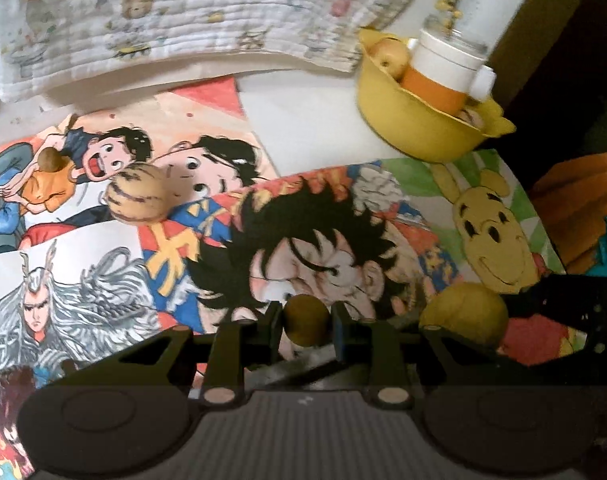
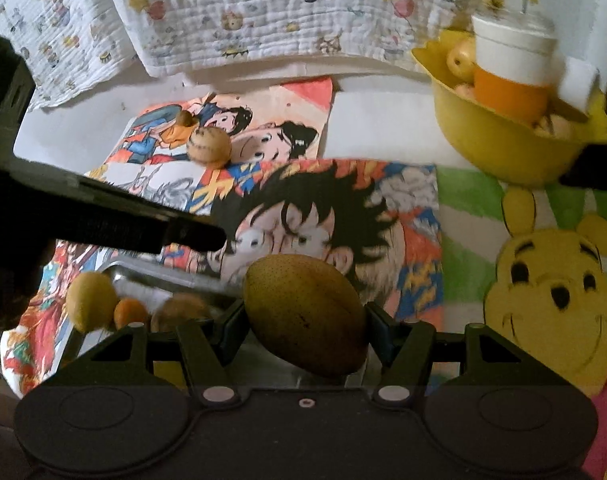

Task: Organize fruits
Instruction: 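Carry the potato and small brown fruit onto the tray and open both grippers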

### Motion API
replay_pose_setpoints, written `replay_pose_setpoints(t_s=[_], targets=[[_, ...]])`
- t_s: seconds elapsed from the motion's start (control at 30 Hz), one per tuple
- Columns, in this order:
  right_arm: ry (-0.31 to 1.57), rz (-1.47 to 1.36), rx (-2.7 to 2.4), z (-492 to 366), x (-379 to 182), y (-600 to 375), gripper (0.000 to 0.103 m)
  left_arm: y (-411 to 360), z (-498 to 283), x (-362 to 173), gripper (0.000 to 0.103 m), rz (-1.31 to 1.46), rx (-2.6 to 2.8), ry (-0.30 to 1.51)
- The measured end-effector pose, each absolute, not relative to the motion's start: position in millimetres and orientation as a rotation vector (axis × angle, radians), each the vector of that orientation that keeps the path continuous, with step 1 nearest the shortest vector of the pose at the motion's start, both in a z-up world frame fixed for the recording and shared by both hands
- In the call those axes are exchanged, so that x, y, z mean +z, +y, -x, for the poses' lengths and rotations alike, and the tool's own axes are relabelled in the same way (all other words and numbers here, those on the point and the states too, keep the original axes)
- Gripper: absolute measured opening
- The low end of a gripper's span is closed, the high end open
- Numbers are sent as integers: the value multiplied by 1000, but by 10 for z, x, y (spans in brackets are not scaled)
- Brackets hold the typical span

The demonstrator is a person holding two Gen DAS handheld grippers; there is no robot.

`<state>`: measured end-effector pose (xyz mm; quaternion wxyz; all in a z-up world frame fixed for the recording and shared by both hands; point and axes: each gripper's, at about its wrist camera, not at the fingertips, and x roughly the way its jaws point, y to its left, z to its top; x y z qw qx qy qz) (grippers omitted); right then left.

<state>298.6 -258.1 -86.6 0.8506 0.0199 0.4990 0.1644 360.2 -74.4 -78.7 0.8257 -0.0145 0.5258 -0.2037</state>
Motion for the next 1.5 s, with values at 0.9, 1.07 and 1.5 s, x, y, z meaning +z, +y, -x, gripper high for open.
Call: replay_pose_setpoints(t_s=[0.9, 1.07, 1.5], targets=[[1167, 179, 590, -2067, -999, -2457, 64, -1347, -3107, -995, 28, -16, -480, 1245], [1173, 252, 621, -2051, -1075, -2353, 64, -1442, -3115, -1081, 28, -77, -465, 1256], [1148, 325, 617, -1957, -1148, -2274, 66, -1452, -3060, -1141, 35, -74, -415, 1291]])
